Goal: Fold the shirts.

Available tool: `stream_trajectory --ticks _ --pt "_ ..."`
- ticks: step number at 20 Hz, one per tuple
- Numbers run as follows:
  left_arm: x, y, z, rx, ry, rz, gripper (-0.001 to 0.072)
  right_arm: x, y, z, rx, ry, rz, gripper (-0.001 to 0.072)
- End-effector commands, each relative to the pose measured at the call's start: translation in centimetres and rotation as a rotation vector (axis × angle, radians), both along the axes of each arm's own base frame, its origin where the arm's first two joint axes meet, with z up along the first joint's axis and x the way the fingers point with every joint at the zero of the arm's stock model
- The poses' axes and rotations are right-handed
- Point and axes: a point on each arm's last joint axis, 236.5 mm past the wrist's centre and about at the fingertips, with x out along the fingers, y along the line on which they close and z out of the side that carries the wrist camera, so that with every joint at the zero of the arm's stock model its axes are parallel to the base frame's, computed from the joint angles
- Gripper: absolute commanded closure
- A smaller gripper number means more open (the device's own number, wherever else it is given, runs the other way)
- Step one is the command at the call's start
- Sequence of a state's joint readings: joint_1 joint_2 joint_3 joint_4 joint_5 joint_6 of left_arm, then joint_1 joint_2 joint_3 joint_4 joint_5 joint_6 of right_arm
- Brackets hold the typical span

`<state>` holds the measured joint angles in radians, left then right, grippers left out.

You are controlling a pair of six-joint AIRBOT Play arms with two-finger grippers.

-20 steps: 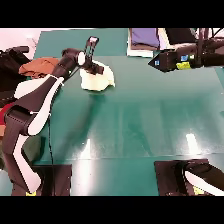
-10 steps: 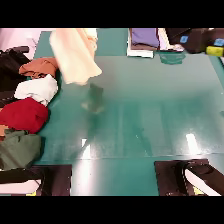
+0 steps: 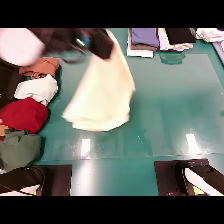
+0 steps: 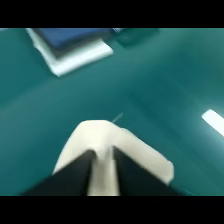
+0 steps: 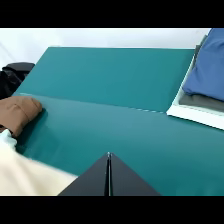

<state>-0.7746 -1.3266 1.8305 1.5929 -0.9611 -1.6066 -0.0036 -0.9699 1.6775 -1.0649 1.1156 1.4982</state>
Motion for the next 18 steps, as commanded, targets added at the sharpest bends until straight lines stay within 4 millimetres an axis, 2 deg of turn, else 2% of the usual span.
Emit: stream_trajectory --ticks 1,2,3,5,6,7,8,9,11,14,16,18 --pt "-2.0 -5.3 -6.0 0.0 0.122 -0.125 0.0104 0.4 0.4 0.4 -0.031 0.034 0.035 0.0694" --pt "-0.4 -4.1 -5.7 0.014 0.084 -0.085 0.0105 0.4 0.9 0.3 -0.039 0.045 0.053 0.0694" --pt "1.8 -1.9 -5.0 0.037 0.043 -0.02 0.0105 0.4 1.4 0.2 -0.045 0.056 0.069 0.0694" --pt "7.0 5.2 -4.2 0.059 0.03 0.177 0.0105 0.7 2.4 -0.3 -0.053 0.074 0.101 0.0694" --pt "9.1 9.2 -5.2 0.063 0.077 0.272 0.0106 0.8 2.9 -0.5 -0.054 0.081 0.114 0.0694" --pt "10.5 12.7 -7.3 0.067 0.169 0.354 0.0106 0.9 3.4 -0.9 -0.054 0.09 0.127 0.0694" --pt "11.2 15.1 -9.9 0.066 0.265 0.401 0.0106 1.1 3.9 -1.3 -0.055 0.1 0.14 0.0694" --pt "11.4 16.7 -12.9 0.055 0.367 0.427 0.0106 1.4 4.4 -1.7 -0.056 0.112 0.153 0.0694" --pt "11.2 17.6 -19.4 0.052 0.537 0.402 0.0106 1.7 5.5 -2.5 -0.059 0.131 0.18 0.0694" --pt "8.6 15.9 -28.2 0.072 0.745 0.327 0.0107 1.9 6.6 -3.3 -0.061 0.149 0.207 0.0694" --pt "6.5 13.4 -31.5 0.06 0.814 0.235 0.0107 2.0 6.6 -3.6 -0.056 0.151 0.204 0.0694" --pt "6.0 10.4 -32.1 0.012 0.802 0.171 0.0106 2.0 6.6 -4.3 -0.06 0.168 0.203 0.0694"
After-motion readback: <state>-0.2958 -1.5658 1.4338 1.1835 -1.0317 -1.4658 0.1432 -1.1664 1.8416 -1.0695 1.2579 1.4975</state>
